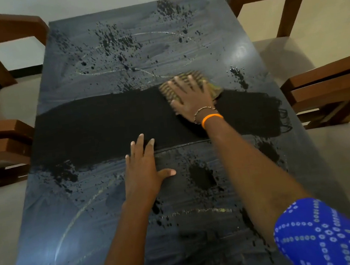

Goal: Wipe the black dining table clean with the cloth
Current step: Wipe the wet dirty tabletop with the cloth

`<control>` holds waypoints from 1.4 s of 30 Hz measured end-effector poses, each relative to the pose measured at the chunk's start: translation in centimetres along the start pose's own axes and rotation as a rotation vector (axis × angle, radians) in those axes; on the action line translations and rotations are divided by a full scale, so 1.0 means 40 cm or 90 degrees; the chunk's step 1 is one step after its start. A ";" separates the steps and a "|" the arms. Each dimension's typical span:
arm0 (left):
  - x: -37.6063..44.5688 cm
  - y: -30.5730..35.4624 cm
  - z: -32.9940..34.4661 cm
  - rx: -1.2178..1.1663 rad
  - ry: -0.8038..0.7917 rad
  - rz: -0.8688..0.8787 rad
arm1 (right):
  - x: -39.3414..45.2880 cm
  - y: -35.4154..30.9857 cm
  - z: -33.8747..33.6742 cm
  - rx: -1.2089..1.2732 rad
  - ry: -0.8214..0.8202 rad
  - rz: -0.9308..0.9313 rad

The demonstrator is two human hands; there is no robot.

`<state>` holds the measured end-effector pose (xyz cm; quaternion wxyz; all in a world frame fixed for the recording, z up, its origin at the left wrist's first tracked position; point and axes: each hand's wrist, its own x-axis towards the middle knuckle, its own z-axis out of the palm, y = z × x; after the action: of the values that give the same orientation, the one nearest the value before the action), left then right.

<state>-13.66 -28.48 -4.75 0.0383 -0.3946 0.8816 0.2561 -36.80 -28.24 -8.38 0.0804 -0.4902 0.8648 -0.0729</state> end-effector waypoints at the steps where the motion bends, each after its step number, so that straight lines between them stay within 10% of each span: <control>1: -0.002 0.019 0.011 0.004 0.002 0.018 | -0.005 0.069 -0.013 -0.005 0.014 0.040; 8: 0.008 0.115 0.073 0.086 -0.068 0.060 | -0.061 0.404 -0.085 0.034 0.028 0.291; 22: -0.001 0.111 0.067 0.012 -0.055 0.046 | -0.406 0.304 -0.038 0.005 0.083 0.391; 35: -0.001 0.128 0.064 0.062 -0.066 0.032 | -0.348 0.044 0.019 -0.009 0.022 -0.022; 42: -0.009 0.121 0.062 0.085 -0.062 0.046 | -0.466 0.344 -0.045 -0.022 0.068 0.246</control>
<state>-17.22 -24.34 -4.74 0.0983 -0.3464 0.9073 0.2169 -39.24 -5.11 -8.16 0.0384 -0.3119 0.9470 -0.0670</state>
